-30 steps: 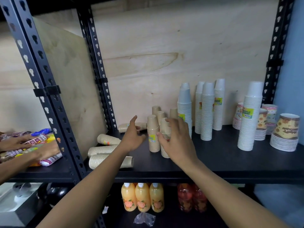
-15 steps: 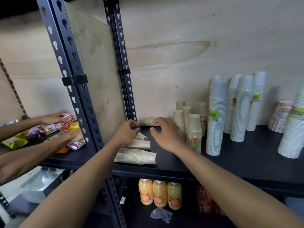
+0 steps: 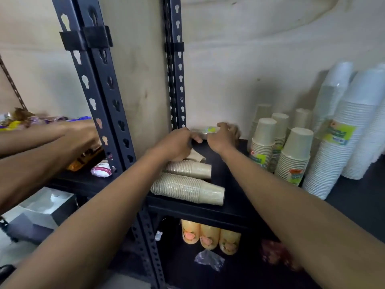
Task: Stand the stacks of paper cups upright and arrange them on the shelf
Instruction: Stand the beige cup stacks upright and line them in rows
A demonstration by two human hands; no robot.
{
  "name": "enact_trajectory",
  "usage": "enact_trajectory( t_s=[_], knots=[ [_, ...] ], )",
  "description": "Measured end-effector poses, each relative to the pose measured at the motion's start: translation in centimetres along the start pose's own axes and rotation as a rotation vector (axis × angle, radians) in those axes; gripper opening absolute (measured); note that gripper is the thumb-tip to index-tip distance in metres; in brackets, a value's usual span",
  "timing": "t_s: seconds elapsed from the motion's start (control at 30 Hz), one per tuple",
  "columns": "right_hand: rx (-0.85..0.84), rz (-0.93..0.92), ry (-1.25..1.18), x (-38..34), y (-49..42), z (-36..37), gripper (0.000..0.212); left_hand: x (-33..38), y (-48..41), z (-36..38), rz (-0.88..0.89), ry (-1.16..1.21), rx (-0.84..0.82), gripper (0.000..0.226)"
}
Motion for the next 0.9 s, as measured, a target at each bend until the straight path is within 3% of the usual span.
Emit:
enact_trajectory(
  t_s=[0.1,0.2,0.37,0.53,0.7,0.9],
  knots=[
    [0.053,0.0,0.069,0.2,-1.6,0.5,0.066,-0.1,-0.3,0.2,0.005,-0.025,-0.12,0.065],
    [0.07,0.032,0.118,0.7,-2.9,1.4,0.071,-0.3,-0.7,0.1,0.028,-0.07,-0.204,0.06],
    [0.079,0.052,0.176,1.6,-3.7,2.2,0.068,-0.5,-1.1,-0.4,0.043,-0.187,-0.338,0.06],
    [0.105,0.055,0.09,1.6,-3.2,2.0,0.058,-0.6,-0.7,-0.5,0.03,-0.247,-0.431,0.082],
    [0.113,-0.02,0.037,0.6,-1.6,0.8,0.052,-0.6,-0.3,-0.3,0.052,-0.221,-0.336,0.077],
    [0.139,-0.283,0.054,-2.7,1.7,-3.7,0.046,-0.3,0.2,-0.8,0.025,-0.038,-0.096,0.057]
  ],
)
Point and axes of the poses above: each hand's wrist, its own y-axis away from the middle knuckle, its own z-axis out of the palm, x = y × z, the point moved 3 cm from there along -y, towards the middle knuckle, and after that the axes turned 11 degrees about z, right-handed, at the moved point
